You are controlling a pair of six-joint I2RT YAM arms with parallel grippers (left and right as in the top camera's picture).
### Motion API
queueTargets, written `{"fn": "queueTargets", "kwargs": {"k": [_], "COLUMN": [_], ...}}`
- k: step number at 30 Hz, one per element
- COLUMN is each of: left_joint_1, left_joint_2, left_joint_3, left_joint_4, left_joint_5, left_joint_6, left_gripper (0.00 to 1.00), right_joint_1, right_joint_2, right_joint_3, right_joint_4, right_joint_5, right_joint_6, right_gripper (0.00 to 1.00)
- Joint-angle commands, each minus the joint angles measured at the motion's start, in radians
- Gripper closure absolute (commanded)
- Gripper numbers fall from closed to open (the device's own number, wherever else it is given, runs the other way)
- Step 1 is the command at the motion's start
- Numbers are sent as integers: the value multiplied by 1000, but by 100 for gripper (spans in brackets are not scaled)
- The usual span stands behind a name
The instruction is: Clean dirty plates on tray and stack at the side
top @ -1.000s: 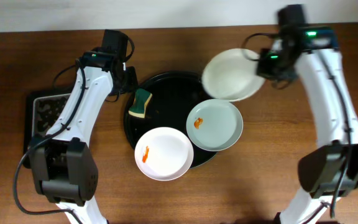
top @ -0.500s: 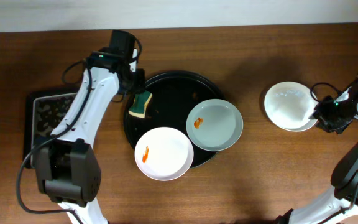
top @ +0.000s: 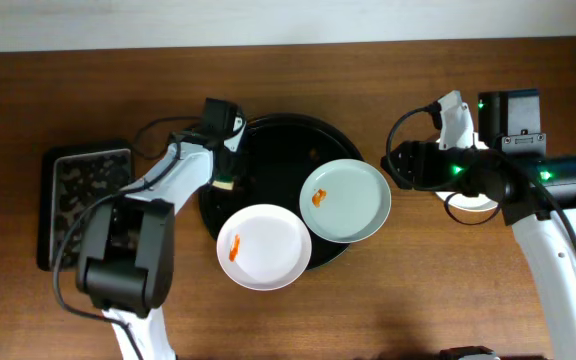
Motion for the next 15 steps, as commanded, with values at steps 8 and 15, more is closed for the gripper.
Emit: {"fn": "queueTargets", "kwargs": {"k": [8,15], "left_joint_1": [30,403], "left_joint_2": [-242,-236], "left_joint_3": [65,23], "left_joint_4": [-230,-283], "left_joint_5": [54,-254], "left_joint_6": [-92,-58], "left_gripper": [100,100], "right_joint_1": [7,6], "right_joint_2": [1,1], "right_joint_3": [0,0], "right_joint_4": [-4,-3], "right_joint_5": [15,18], "right_joint_6": [-4,-4], "right_gripper": [31,30]}}
